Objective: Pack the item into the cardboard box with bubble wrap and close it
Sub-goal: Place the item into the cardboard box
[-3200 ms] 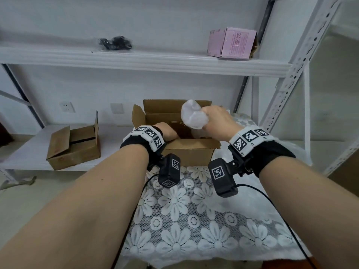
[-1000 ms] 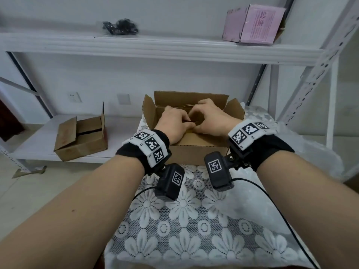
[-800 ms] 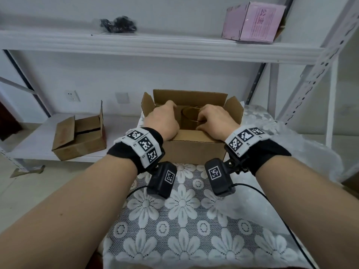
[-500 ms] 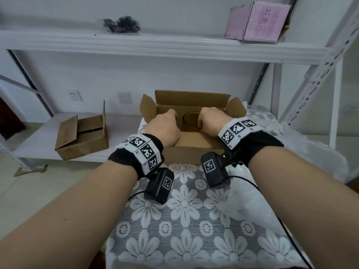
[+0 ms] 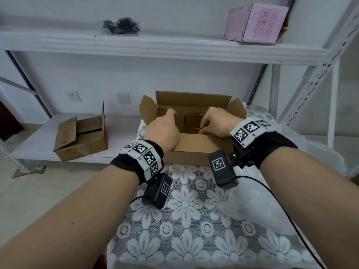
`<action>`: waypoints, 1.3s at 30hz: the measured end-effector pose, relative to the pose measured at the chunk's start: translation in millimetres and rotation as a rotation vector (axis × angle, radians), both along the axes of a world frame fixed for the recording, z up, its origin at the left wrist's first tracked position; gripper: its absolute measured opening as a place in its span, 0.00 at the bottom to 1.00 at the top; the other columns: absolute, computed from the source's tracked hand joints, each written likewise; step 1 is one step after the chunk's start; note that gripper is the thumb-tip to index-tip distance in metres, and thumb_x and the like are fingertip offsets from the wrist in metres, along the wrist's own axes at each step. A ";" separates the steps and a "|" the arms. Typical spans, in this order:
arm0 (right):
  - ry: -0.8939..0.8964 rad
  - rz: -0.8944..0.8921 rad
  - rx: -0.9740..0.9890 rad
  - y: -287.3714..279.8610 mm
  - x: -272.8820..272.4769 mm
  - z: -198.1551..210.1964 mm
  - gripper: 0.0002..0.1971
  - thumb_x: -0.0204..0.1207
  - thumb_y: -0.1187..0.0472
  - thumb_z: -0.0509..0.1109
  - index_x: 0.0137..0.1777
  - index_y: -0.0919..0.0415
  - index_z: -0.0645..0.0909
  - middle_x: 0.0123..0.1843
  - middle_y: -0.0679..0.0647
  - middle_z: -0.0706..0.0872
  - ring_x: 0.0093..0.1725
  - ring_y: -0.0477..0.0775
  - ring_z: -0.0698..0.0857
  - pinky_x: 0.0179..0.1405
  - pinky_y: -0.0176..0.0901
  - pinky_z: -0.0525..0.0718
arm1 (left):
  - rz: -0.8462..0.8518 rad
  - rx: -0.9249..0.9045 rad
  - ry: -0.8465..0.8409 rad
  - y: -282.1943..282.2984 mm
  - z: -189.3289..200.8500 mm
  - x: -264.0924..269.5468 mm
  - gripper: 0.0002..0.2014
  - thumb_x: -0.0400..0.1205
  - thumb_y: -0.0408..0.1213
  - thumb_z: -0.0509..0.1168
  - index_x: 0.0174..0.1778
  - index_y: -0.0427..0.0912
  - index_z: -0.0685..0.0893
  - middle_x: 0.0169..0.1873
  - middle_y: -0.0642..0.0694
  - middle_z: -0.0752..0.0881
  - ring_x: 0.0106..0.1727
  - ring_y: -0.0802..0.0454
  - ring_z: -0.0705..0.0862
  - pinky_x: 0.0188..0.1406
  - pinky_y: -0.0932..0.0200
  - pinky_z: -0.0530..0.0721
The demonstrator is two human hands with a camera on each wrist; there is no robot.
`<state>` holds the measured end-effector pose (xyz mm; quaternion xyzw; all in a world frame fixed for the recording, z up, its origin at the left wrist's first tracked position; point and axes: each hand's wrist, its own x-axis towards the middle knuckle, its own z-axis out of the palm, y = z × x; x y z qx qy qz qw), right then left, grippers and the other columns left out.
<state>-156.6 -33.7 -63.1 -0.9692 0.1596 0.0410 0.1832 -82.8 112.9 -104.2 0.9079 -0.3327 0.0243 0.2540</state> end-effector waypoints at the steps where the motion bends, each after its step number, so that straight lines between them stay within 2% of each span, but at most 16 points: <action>1: -0.020 0.011 -0.030 1.0 -1.8 4.8 0.07 0.75 0.60 0.74 0.47 0.62 0.90 0.46 0.53 0.87 0.46 0.52 0.85 0.48 0.43 0.84 | 0.011 0.032 -0.031 -1.2 -1.8 -1.2 0.22 0.82 0.29 0.53 0.74 0.43 0.68 0.45 0.41 0.86 0.40 0.45 0.79 0.38 0.51 0.76; 3: -0.031 0.042 -0.125 2.8 -4.7 12.5 0.06 0.74 0.61 0.75 0.40 0.63 0.89 0.40 0.54 0.86 0.39 0.53 0.84 0.44 0.45 0.85 | 0.014 0.047 -0.079 -3.1 -5.6 -3.2 0.20 0.83 0.30 0.52 0.73 0.43 0.69 0.43 0.40 0.86 0.37 0.43 0.78 0.35 0.52 0.73; 5: 0.000 0.054 -0.271 6.4 -4.3 12.8 0.11 0.75 0.65 0.73 0.32 0.63 0.81 0.36 0.55 0.81 0.36 0.55 0.81 0.41 0.46 0.83 | 0.016 0.023 -0.119 -4.6 -8.7 -4.1 0.19 0.84 0.31 0.52 0.71 0.42 0.70 0.41 0.39 0.87 0.37 0.41 0.80 0.34 0.52 0.72; 6: 0.023 0.049 -0.319 6.8 -3.4 10.2 0.10 0.76 0.67 0.70 0.32 0.63 0.79 0.38 0.56 0.82 0.38 0.57 0.82 0.43 0.47 0.83 | 0.022 0.015 -0.134 -4.9 -9.2 -3.9 0.17 0.85 0.32 0.52 0.71 0.42 0.71 0.42 0.39 0.88 0.39 0.39 0.82 0.34 0.52 0.72; 8: 0.072 0.048 -0.328 2.8 -0.2 1.9 0.05 0.76 0.70 0.67 0.44 0.65 0.84 0.48 0.60 0.85 0.46 0.61 0.85 0.51 0.51 0.85 | 0.014 0.003 -0.137 -2.9 -8.0 -3.2 0.16 0.87 0.34 0.52 0.70 0.42 0.71 0.44 0.39 0.88 0.43 0.39 0.85 0.36 0.52 0.72; 9: 0.096 0.041 -0.289 -0.5 1.8 -1.3 0.07 0.76 0.69 0.67 0.49 0.65 0.86 0.52 0.61 0.86 0.50 0.62 0.85 0.55 0.53 0.85 | -0.024 -0.015 -0.122 0.2 -7.3 -2.1 0.15 0.87 0.37 0.53 0.70 0.42 0.71 0.43 0.40 0.88 0.44 0.40 0.85 0.37 0.52 0.74; 11: 0.114 0.017 -0.204 -5.4 4.1 -3.6 0.08 0.76 0.67 0.70 0.51 0.62 0.89 0.55 0.60 0.87 0.54 0.61 0.85 0.58 0.51 0.84 | -0.168 -0.055 -0.026 9.5 -6.1 1.0 0.18 0.86 0.46 0.57 0.70 0.44 0.71 0.41 0.46 0.86 0.45 0.45 0.85 0.42 0.54 0.79; 14: 0.075 0.007 -0.138 -6.6 6.4 -4.9 0.07 0.75 0.66 0.72 0.50 0.59 0.90 0.56 0.57 0.88 0.57 0.58 0.84 0.57 0.45 0.83 | -0.294 -0.022 0.098 22.6 -3.2 5.0 0.28 0.72 0.60 0.71 0.61 0.48 0.76 0.43 0.53 0.82 0.43 0.56 0.82 0.41 0.64 0.79; 16: 0.044 -0.009 -0.091 -4.0 6.9 -7.9 0.06 0.75 0.64 0.74 0.49 0.59 0.91 0.56 0.56 0.88 0.58 0.57 0.84 0.56 0.43 0.82 | -0.306 0.014 0.102 24.4 -3.3 5.3 0.27 0.63 0.63 0.76 0.49 0.49 0.79 0.41 0.56 0.82 0.41 0.61 0.80 0.35 0.70 0.76; 18: 0.015 -0.016 -0.049 -1.9 6.4 -10.3 0.05 0.74 0.63 0.75 0.48 0.59 0.91 0.54 0.55 0.89 0.58 0.55 0.84 0.55 0.41 0.81 | -0.311 0.011 0.093 23.8 -3.7 5.6 0.28 0.60 0.64 0.78 0.45 0.49 0.80 0.41 0.56 0.82 0.40 0.63 0.80 0.34 0.70 0.77; 24: -0.014 -0.023 -0.073 3.6 5.1 4.1 0.04 0.72 0.62 0.77 0.45 0.60 0.90 0.53 0.56 0.87 0.53 0.55 0.85 0.56 0.46 0.85 | -0.285 -0.005 0.103 21.9 -3.7 4.5 0.29 0.58 0.63 0.79 0.45 0.47 0.81 0.40 0.57 0.82 0.40 0.62 0.80 0.36 0.67 0.80; 28: 0.097 -0.046 -0.107 10.5 15.7 -1.4 0.07 0.75 0.66 0.73 0.51 0.61 0.90 0.60 0.60 0.85 0.57 0.59 0.84 0.55 0.44 0.82 | -0.263 0.026 0.125 21.4 -2.2 4.3 0.30 0.57 0.64 0.78 0.45 0.47 0.81 0.42 0.54 0.84 0.43 0.58 0.82 0.42 0.59 0.85; 30: 0.118 -0.049 -0.109 11.0 19.9 -4.5 0.08 0.76 0.68 0.72 0.52 0.61 0.89 0.60 0.60 0.86 0.58 0.60 0.84 0.50 0.42 0.81 | -0.252 0.029 0.137 22.3 -2.3 3.0 0.30 0.57 0.65 0.78 0.45 0.48 0.81 0.43 0.54 0.84 0.45 0.56 0.82 0.44 0.56 0.86; 33: 0.126 -0.054 -0.099 9.1 20.2 -4.8 0.09 0.77 0.68 0.70 0.54 0.61 0.89 0.59 0.59 0.87 0.59 0.59 0.84 0.50 0.42 0.81 | -0.242 0.044 0.145 20.0 0.1 2.2 0.30 0.58 0.65 0.78 0.46 0.48 0.81 0.45 0.52 0.85 0.47 0.55 0.82 0.46 0.55 0.86; 37: 0.155 -0.065 -0.019 3.2 14.1 -5.4 0.09 0.75 0.62 0.73 0.54 0.61 0.90 0.55 0.56 0.89 0.55 0.56 0.86 0.50 0.43 0.85 | -0.244 0.113 0.104 18.6 1.6 -0.7 0.34 0.60 0.68 0.75 0.57 0.52 0.80 0.54 0.55 0.82 0.54 0.56 0.81 0.54 0.55 0.83; 39: 0.121 -0.063 0.050 -2.5 7.5 0.9 0.09 0.73 0.59 0.76 0.51 0.59 0.91 0.50 0.54 0.91 0.50 0.52 0.87 0.45 0.40 0.85 | -0.261 0.161 0.041 17.9 1.7 -2.8 0.37 0.63 0.71 0.70 0.64 0.54 0.78 0.62 0.56 0.79 0.59 0.55 0.80 0.60 0.54 0.80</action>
